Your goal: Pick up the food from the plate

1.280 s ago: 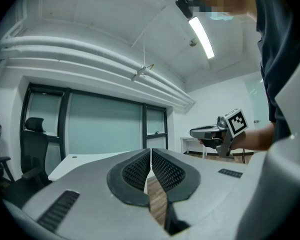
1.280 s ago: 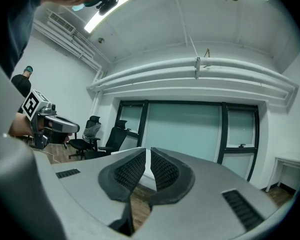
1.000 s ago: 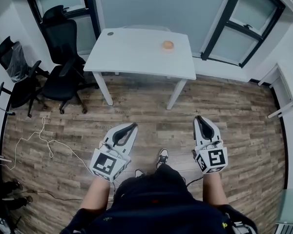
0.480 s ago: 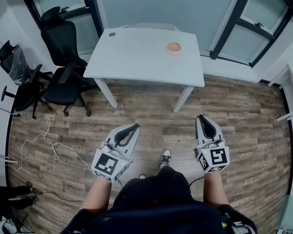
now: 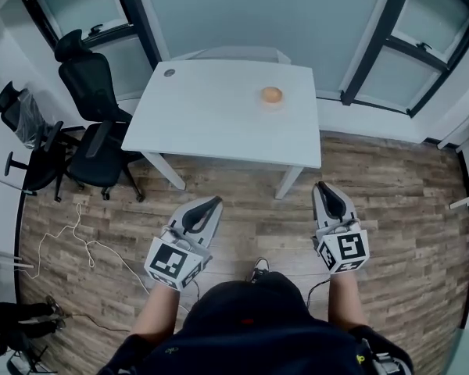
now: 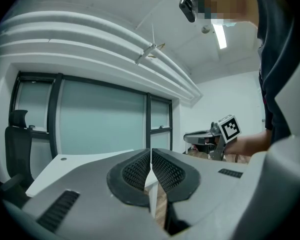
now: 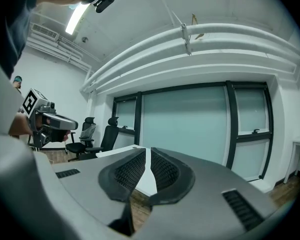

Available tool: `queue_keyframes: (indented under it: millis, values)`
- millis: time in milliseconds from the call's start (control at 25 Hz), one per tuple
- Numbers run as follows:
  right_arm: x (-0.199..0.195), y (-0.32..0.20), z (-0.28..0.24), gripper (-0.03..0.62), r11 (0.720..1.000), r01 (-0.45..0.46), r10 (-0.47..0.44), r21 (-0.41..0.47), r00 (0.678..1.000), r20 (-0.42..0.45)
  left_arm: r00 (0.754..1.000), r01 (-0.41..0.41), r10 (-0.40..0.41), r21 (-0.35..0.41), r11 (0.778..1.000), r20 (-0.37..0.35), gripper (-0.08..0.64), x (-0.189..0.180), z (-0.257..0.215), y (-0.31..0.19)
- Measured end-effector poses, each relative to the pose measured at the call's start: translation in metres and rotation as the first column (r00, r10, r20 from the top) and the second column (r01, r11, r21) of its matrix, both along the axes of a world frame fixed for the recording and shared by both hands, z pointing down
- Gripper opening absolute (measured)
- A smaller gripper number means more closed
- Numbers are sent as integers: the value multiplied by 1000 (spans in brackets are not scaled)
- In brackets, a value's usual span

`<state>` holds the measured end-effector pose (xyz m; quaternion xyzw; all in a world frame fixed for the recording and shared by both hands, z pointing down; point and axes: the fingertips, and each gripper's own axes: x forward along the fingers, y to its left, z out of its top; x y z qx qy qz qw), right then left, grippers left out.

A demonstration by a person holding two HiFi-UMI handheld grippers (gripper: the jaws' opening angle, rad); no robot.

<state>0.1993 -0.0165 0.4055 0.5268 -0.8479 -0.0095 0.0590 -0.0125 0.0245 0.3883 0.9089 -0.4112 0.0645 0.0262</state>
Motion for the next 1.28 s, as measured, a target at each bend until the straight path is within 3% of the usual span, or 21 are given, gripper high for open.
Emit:
queue_keyframes:
  millis: [240, 520, 880, 1280]
  values:
    - [36, -64, 2, 48, 1000, 27, -27, 5, 1000, -5, 999, 40, -40, -8, 999, 17, 29, 28, 2, -53]
    - [44, -112, 15, 48, 1000, 23, -23, -20, 1000, 0, 998, 60, -60, -10, 998, 10, 29, 35, 7, -109]
    - [10, -195, 18, 48, 999, -25, 24, -40, 999, -36, 999, -19, 17, -38, 999, -38, 29, 7, 20, -215]
    - [-74, -302, 13, 48, 997, -45, 37, -67, 993, -114, 993, -88, 82, -67, 994, -87, 29, -68, 22, -332]
